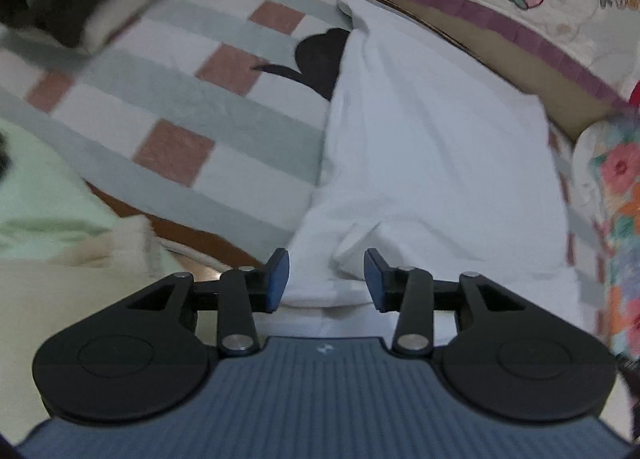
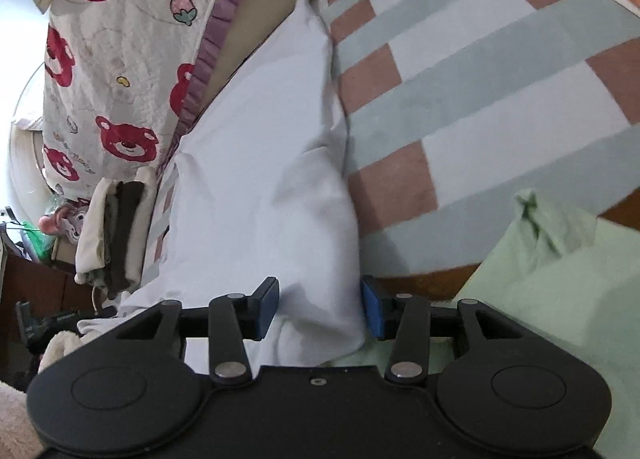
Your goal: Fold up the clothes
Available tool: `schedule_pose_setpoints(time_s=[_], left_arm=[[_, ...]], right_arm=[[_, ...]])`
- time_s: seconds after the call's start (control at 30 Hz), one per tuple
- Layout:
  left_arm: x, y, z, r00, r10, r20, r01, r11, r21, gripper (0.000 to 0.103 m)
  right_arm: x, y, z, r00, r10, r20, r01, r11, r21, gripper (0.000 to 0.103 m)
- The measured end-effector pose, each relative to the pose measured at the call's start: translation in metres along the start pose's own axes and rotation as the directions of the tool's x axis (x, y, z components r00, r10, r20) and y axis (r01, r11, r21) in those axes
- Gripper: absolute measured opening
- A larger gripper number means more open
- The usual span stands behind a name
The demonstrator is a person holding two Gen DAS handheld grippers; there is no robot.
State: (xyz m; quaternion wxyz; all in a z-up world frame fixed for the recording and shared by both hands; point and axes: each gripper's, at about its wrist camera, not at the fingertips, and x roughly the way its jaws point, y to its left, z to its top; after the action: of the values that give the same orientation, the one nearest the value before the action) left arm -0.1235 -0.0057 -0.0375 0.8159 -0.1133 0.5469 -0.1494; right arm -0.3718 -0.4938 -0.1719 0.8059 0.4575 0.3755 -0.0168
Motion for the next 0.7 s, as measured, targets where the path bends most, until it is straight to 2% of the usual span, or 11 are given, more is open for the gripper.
schedule_pose_setpoints(time_s=[0.07,0.13,0.2,0.27,0.33,0.43,0.5,0.53,0.63,0.7], left_arm=[[0.003,-0.005,0.005,0.999,-0.045,-0.003,0.045,0.999,-0.004,0.041],[0.006,-0.016,0.011,0.997,-0.082,0.001,0.082,0.997,0.013,0.042],[0.013,-0.03,0.017,0.997,-0.078,0.006,0.078,0.995,0.064,0.042],[0.023,-0.043,0.02,1.0,-0.023,0.002,0.023,0.991,0.128,0.042],[0.039,-0.053,0.017,0.997,0.056,-0.061,-0.04,0.971,0.236,0.039],[0.052,-0.056,0.006,0.974,0.197,-0.109,-0.141,0.912,0.385,0.039],[0.049,-0.051,0.0,0.96,0.267,-0.088,-0.206,0.881,0.426,0.038],[0.045,-0.046,0.0,0.955,0.287,-0.079,-0.229,0.878,0.42,0.039],[0.033,-0.029,0.001,0.962,0.256,-0.092,-0.211,0.915,0.344,0.041],[0.027,-0.015,0.002,0.974,0.188,-0.124,-0.151,0.954,0.259,0.041]], right_arm=[[0.003,0.007,0.001,1.0,0.016,-0.004,-0.016,1.0,-0.002,0.059],[0.005,0.012,0.002,1.0,0.023,-0.006,-0.023,1.0,-0.008,0.06],[0.008,0.015,0.004,1.0,0.018,-0.012,-0.018,1.0,-0.011,0.06],[0.012,0.016,0.004,1.0,0.011,-0.012,-0.011,1.0,-0.005,0.06],[0.012,0.017,0.002,1.0,0.009,-0.011,-0.009,1.0,0.001,0.06],[0.009,0.018,-0.001,1.0,0.005,-0.011,-0.005,1.0,0.001,0.06],[0.007,0.019,-0.003,1.0,0.002,-0.011,-0.002,1.0,0.001,0.06],[0.006,0.019,-0.004,1.0,-0.006,-0.015,0.006,1.0,-0.003,0.06],[0.01,0.018,-0.005,0.999,-0.011,-0.03,0.011,1.0,-0.006,0.06],[0.013,0.017,-0.006,0.999,-0.01,-0.042,0.009,1.0,-0.006,0.061]])
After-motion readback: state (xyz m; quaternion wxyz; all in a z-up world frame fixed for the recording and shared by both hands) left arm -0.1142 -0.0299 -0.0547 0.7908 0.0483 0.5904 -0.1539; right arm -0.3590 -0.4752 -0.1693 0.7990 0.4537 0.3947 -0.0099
